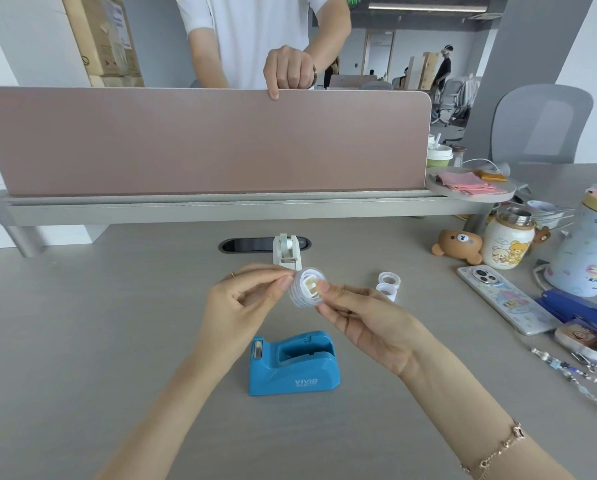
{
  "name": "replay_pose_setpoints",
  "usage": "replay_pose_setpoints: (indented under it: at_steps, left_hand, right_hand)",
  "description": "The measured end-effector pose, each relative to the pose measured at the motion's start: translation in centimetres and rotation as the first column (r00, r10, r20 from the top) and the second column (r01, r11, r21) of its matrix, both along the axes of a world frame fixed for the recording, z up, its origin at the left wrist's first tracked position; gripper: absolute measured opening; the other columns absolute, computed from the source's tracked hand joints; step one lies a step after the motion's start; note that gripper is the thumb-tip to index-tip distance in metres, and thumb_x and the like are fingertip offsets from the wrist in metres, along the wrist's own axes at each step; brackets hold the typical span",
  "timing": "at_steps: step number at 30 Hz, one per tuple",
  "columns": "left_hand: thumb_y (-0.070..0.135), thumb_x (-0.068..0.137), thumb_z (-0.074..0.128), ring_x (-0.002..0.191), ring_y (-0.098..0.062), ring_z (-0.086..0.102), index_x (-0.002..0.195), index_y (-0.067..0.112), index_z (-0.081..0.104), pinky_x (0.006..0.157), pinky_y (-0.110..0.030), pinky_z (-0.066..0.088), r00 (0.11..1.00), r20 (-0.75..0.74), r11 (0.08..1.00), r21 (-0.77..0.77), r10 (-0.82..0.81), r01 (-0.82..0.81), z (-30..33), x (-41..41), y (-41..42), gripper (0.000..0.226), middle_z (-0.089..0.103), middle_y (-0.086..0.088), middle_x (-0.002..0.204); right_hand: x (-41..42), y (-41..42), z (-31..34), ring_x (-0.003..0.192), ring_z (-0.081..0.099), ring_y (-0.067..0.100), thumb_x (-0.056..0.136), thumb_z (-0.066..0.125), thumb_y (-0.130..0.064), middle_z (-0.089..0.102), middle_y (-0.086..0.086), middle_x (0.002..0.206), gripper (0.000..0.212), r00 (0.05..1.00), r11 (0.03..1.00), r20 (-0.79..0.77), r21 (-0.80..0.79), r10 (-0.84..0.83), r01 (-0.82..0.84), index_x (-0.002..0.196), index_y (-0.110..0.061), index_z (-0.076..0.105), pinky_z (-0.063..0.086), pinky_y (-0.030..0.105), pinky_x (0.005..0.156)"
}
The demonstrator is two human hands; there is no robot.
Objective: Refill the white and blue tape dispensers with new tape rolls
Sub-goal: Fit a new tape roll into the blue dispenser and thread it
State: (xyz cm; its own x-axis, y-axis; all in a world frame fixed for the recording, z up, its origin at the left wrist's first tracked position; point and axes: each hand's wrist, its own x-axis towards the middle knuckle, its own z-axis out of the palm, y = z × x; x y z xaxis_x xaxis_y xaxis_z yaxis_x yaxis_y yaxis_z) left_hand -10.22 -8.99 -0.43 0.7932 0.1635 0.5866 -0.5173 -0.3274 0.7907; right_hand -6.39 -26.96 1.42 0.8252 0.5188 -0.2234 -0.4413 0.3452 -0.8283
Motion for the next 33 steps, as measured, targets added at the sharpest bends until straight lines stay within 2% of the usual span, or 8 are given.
replay_pose_setpoints:
  at_steps: [2,5,12,15,18,22,28,33]
  left_hand:
    - [0.026,0.085,0.065,0.102,-0.004,0.066,0.109,0.018,0.070,0.089,-0.016,0.050,0.998,0.063,0.992,0.121,0.017,-0.024,-0.2,0.1,-0.3,0.026,0.069,0.016,0.109]
    - [0.033,0.083,0.066,0.108,-0.007,0.065,0.125,0.012,0.058,0.098,-0.021,0.048,0.988,0.149,0.966,0.249,0.029,-0.066,-0.6,0.2,-0.8,0.048,0.061,0.021,0.122]
    - [0.029,0.075,0.075,0.089,-0.007,0.073,0.107,0.008,0.072,0.081,-0.029,0.059,0.944,0.273,0.946,0.211,0.184,-0.245,-1.2,0.1,-1.6,0.038,0.074,-0.002,0.106]
    - [0.023,0.072,0.078,0.080,-0.005,0.073,0.099,0.008,0.075,0.077,-0.026,0.059,0.933,0.297,0.937,0.219,0.202,-0.272,-1.2,0.0,-1.7,0.032,0.076,-0.001,0.097]
    - [0.027,0.072,0.078,0.081,-0.005,0.072,0.103,0.015,0.073,0.078,-0.024,0.058,0.971,0.186,0.968,0.172,0.150,-0.183,-0.9,-0.1,-1.3,0.034,0.075,0.001,0.098]
    - [0.035,0.071,0.075,0.086,-0.009,0.069,0.106,0.018,0.072,0.077,-0.026,0.058,0.989,0.131,0.966,0.240,0.068,-0.098,-0.5,0.2,-0.5,0.039,0.071,0.008,0.102]
    - [0.042,0.064,0.079,0.084,-0.005,0.068,0.105,0.032,0.067,0.078,-0.018,0.055,0.993,0.100,0.956,0.281,0.058,-0.084,-0.1,0.1,0.0,0.044,0.069,0.018,0.100]
    - [0.033,0.063,0.078,0.082,-0.003,0.071,0.104,0.019,0.073,0.080,-0.014,0.054,0.973,0.162,0.958,0.210,0.165,-0.197,-0.4,-0.2,-0.9,0.044,0.071,0.019,0.100]
  right_hand:
    - [0.0,0.1,0.0,0.078,0.069,0.005,0.066,0.073,-0.016,0.074,0.005,0.086,0.032,0.998,0.998,0.008,0.022,-0.064,0.063,0.092,0.002,0.072,0.057,0.013,0.075]
    - [0.1,0.2,0.0,0.087,0.068,0.007,0.065,0.072,-0.018,0.073,0.008,0.097,0.044,0.992,0.992,0.036,0.045,-0.123,0.122,0.103,0.006,0.068,0.055,0.015,0.084]
    - [0.0,0.4,-0.6,0.081,0.069,0.003,0.076,0.071,-0.015,0.075,0.003,0.089,0.031,0.987,0.987,0.043,0.046,-0.157,0.155,0.100,0.003,0.070,0.055,0.014,0.083]
    - [-0.1,0.3,-0.4,0.085,0.069,0.003,0.067,0.073,-0.023,0.075,0.004,0.093,0.043,0.976,0.987,0.149,-0.021,-0.157,0.162,0.101,0.002,0.070,0.055,0.013,0.081]
    - [0.0,0.1,-0.1,0.093,0.068,0.010,0.061,0.076,-0.032,0.075,0.008,0.100,0.051,0.946,0.970,0.281,-0.133,-0.161,0.205,0.102,-0.002,0.071,0.053,0.021,0.090]
    - [0.1,-0.3,0.1,0.099,0.069,0.018,0.063,0.077,-0.036,0.076,0.007,0.099,0.045,0.902,0.938,0.422,-0.270,-0.090,0.220,0.100,-0.011,0.074,0.051,0.029,0.097]
    - [0.1,-0.5,0.2,0.092,0.069,0.006,0.080,0.072,-0.020,0.077,0.001,0.097,0.020,0.890,0.935,0.455,-0.313,-0.008,0.169,0.099,-0.012,0.074,0.053,0.017,0.086]
    - [0.2,-0.2,-0.3,0.107,0.066,0.020,0.064,0.076,-0.034,0.076,0.007,0.102,0.043,0.923,0.962,0.377,-0.217,-0.073,0.165,0.100,-0.010,0.074,0.048,0.030,0.099]
